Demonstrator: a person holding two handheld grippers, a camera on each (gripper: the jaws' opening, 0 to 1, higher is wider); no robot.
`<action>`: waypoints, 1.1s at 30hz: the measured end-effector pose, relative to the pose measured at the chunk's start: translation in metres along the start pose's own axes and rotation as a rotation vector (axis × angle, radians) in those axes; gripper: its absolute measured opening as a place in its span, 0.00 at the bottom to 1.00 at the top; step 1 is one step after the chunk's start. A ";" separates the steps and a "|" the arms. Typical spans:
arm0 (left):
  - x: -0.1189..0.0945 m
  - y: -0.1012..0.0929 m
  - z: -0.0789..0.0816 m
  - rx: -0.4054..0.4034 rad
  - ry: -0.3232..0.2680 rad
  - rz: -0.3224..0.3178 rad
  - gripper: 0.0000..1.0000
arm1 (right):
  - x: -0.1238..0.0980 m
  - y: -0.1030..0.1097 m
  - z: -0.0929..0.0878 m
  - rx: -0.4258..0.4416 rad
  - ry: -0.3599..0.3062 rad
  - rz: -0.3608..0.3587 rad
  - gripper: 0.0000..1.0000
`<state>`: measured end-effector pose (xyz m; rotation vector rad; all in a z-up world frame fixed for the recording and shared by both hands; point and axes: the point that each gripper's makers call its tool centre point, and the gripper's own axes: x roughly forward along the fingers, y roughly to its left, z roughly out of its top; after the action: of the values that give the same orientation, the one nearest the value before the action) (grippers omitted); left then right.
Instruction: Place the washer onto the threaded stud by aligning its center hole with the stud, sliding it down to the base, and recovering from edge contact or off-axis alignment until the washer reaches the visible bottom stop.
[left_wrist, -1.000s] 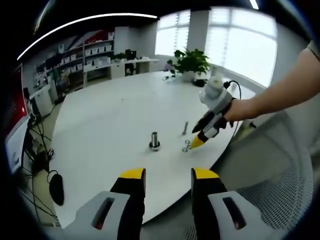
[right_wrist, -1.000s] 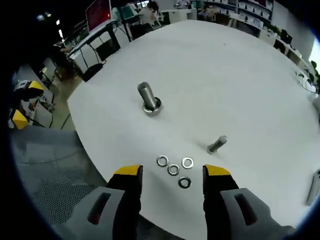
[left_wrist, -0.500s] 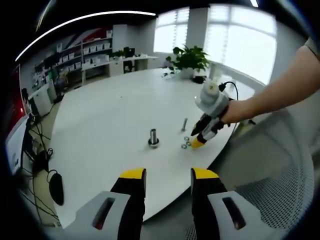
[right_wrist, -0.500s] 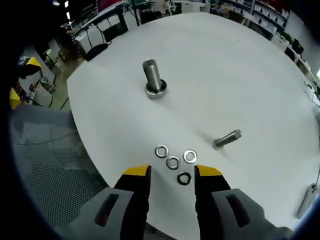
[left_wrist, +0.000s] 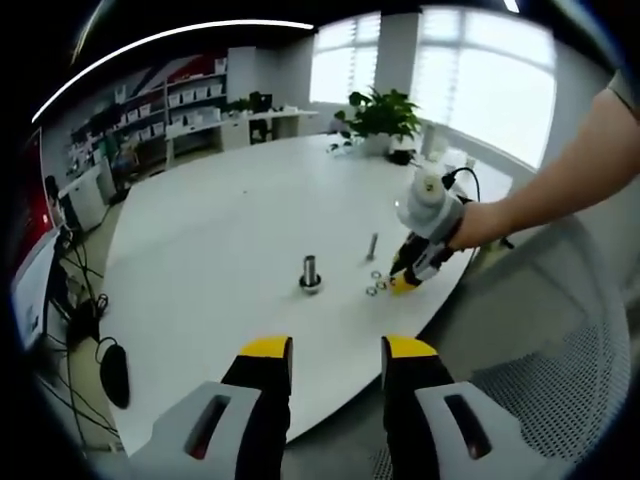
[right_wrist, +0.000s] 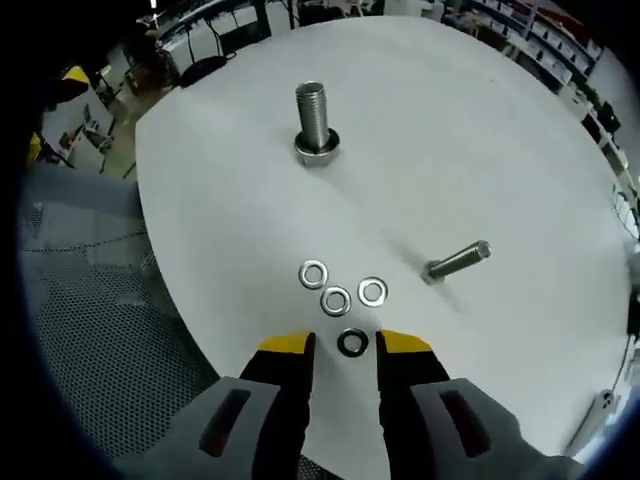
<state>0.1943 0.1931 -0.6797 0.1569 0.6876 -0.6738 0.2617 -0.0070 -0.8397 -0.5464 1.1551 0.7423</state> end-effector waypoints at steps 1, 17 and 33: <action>0.000 0.000 0.000 -0.001 -0.002 0.001 0.34 | 0.000 0.000 0.000 0.004 -0.001 0.003 0.26; 0.001 -0.001 -0.001 0.002 0.006 -0.001 0.34 | -0.001 0.000 -0.007 -0.119 0.083 0.046 0.17; 0.003 -0.002 -0.003 0.009 0.020 -0.009 0.33 | 0.002 -0.001 -0.005 -0.118 0.242 0.032 0.17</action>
<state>0.1931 0.1911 -0.6832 0.1687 0.7046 -0.6846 0.2599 -0.0111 -0.8433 -0.7335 1.3519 0.7910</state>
